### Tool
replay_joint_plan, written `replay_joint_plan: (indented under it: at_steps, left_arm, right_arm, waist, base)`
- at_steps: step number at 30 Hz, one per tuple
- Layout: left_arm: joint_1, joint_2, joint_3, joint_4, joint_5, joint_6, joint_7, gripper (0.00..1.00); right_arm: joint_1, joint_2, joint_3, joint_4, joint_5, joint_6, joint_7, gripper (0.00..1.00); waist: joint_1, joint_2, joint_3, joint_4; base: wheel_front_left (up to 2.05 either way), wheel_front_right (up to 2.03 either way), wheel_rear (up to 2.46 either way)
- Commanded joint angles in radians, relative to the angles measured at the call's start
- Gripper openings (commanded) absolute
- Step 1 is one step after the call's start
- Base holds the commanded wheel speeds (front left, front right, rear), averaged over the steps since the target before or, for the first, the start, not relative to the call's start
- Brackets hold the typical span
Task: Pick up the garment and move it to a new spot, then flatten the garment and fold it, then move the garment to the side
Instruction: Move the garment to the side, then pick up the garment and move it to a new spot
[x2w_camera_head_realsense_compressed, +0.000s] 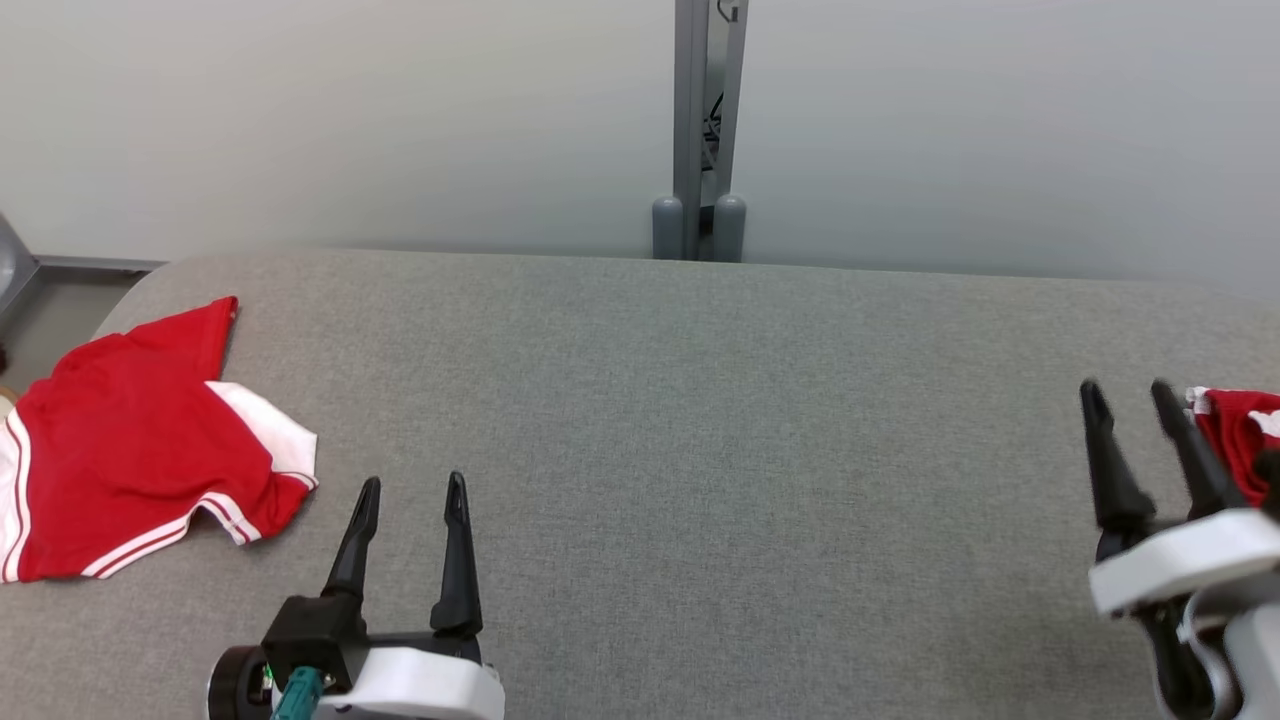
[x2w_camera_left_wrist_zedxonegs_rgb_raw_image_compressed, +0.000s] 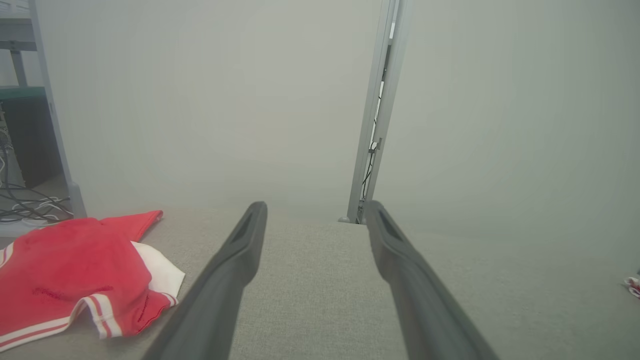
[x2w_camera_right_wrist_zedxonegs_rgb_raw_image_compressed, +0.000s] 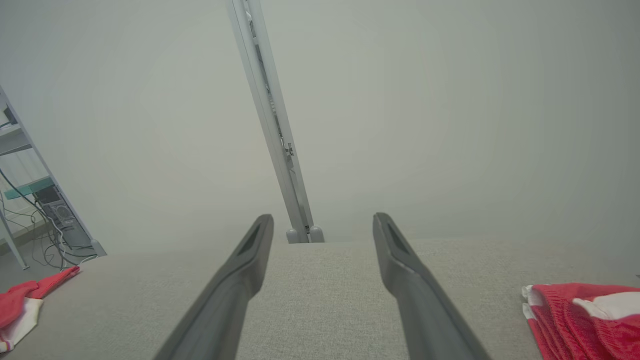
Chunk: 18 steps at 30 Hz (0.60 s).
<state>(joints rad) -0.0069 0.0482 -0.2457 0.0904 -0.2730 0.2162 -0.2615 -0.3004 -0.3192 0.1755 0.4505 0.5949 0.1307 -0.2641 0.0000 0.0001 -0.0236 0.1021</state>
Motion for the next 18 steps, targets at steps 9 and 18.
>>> replay_joint_plan:
  at_steps: [9,18]
  left_arm:
    - [0.042,0.004,-0.021,0.071,0.023,-0.030,-0.004,1.00]
    - [0.050,0.004,-0.023,0.119,-0.002,-0.032,-0.004,1.00]
  right_arm:
    - [0.286,0.212,-0.259,-0.161,-0.421,0.000,-0.001,1.00]
    - [0.329,0.264,-0.320,-0.224,-0.497,0.000,-0.001,1.00]
  waist:
    - [0.0000,-0.0001,-0.033,-0.014]
    - [0.0000,-0.0001,-0.032,-0.018]
  base:
    - [0.00,0.00,0.00]
    - [0.00,0.00,0.00]
